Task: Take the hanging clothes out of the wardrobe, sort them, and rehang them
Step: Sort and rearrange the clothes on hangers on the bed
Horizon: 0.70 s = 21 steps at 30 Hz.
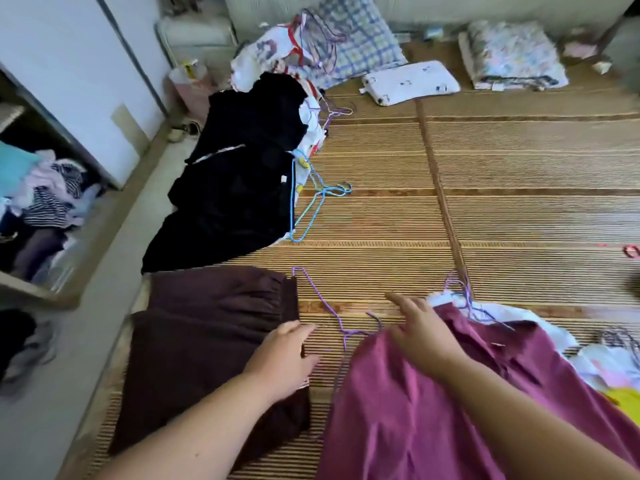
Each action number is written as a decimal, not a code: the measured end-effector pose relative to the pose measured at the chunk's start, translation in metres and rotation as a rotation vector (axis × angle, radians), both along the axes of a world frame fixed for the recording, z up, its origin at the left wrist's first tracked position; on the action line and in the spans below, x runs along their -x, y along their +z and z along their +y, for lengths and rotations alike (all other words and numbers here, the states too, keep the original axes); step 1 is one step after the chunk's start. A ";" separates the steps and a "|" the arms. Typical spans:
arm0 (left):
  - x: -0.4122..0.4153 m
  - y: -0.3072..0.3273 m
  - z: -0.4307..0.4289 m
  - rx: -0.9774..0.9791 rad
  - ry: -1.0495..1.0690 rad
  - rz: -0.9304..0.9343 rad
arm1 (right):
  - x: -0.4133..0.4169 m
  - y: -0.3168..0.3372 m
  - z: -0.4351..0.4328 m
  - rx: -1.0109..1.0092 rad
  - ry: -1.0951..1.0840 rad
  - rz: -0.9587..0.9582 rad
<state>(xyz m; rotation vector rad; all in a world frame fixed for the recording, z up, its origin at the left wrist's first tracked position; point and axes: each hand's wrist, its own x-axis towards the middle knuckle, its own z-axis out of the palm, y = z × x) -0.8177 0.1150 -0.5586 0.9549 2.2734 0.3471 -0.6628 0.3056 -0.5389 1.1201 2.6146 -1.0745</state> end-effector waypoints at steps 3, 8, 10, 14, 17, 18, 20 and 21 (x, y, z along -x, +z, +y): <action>0.047 -0.020 -0.039 0.044 -0.050 -0.021 | 0.039 -0.028 -0.048 0.075 -0.010 -0.062; 0.121 -0.063 -0.084 0.158 -0.137 -0.005 | 0.079 -0.093 -0.110 0.230 -0.197 -0.237; 0.143 -0.085 -0.095 0.172 -0.133 0.001 | 0.088 -0.117 -0.121 0.240 -0.223 -0.345; 0.170 -0.137 -0.105 0.202 -0.068 -0.041 | 0.097 -0.150 -0.123 0.201 -0.311 -0.446; 0.176 -0.173 -0.106 0.294 -0.091 -0.085 | 0.096 -0.170 -0.120 0.218 -0.441 -0.447; 0.177 -0.182 -0.107 0.319 -0.108 -0.087 | 0.095 -0.176 -0.121 0.220 -0.467 -0.466; 0.178 -0.194 -0.106 0.350 -0.127 -0.082 | 0.095 -0.187 -0.126 0.189 -0.516 -0.483; 0.179 -0.197 -0.105 0.364 -0.133 -0.082 | 0.094 -0.192 -0.129 0.169 -0.551 -0.473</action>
